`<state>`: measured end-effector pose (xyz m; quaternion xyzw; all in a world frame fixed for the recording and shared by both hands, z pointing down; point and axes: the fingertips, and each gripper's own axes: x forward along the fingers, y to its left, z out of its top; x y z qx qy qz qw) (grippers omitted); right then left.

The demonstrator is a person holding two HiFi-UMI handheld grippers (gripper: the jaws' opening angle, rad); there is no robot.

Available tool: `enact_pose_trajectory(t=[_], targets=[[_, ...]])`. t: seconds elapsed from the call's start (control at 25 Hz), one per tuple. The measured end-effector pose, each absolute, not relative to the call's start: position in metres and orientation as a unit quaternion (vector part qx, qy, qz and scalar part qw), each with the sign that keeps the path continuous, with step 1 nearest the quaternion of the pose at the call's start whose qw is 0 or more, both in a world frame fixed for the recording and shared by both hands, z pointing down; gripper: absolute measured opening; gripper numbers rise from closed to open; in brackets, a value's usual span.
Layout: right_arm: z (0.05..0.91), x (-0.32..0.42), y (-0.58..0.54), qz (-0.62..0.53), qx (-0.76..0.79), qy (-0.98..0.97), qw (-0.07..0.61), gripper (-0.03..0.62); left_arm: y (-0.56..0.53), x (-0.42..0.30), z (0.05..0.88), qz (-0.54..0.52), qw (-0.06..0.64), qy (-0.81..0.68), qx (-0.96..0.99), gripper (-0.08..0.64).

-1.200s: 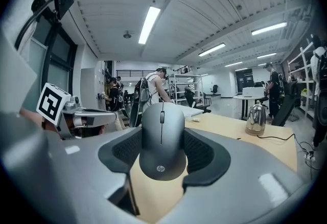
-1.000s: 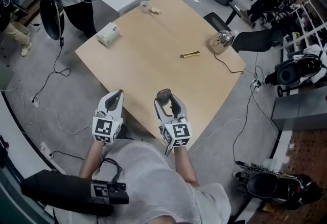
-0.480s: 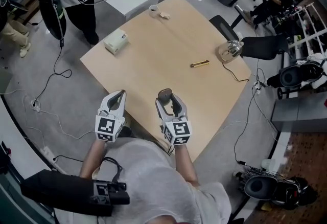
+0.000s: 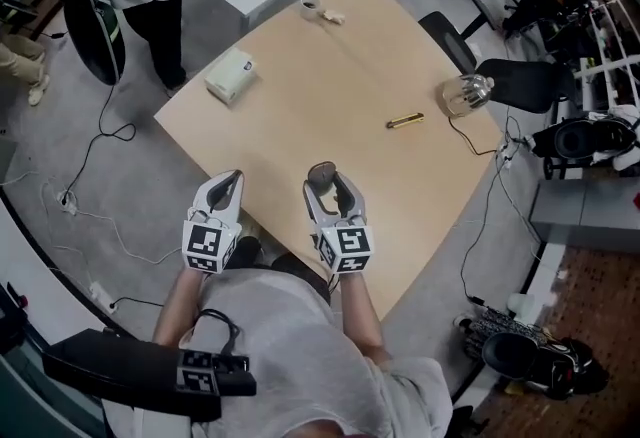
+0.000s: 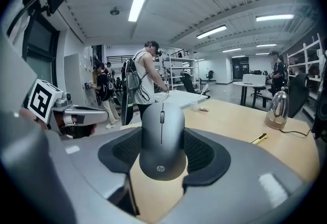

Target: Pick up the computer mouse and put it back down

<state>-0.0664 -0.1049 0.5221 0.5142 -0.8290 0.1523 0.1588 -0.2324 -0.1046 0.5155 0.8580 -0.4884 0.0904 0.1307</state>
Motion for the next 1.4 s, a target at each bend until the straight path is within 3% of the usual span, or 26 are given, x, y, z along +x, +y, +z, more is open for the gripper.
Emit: enact_pose_trajectory(t=[1.4], targets=[[0.681, -0.064, -0.193, 0.251, 0.503, -0.779, 0.278, 0.262, -0.148, -0.235, 0.56, 0.111, 0.188, -0.473, 0.853, 0.02]])
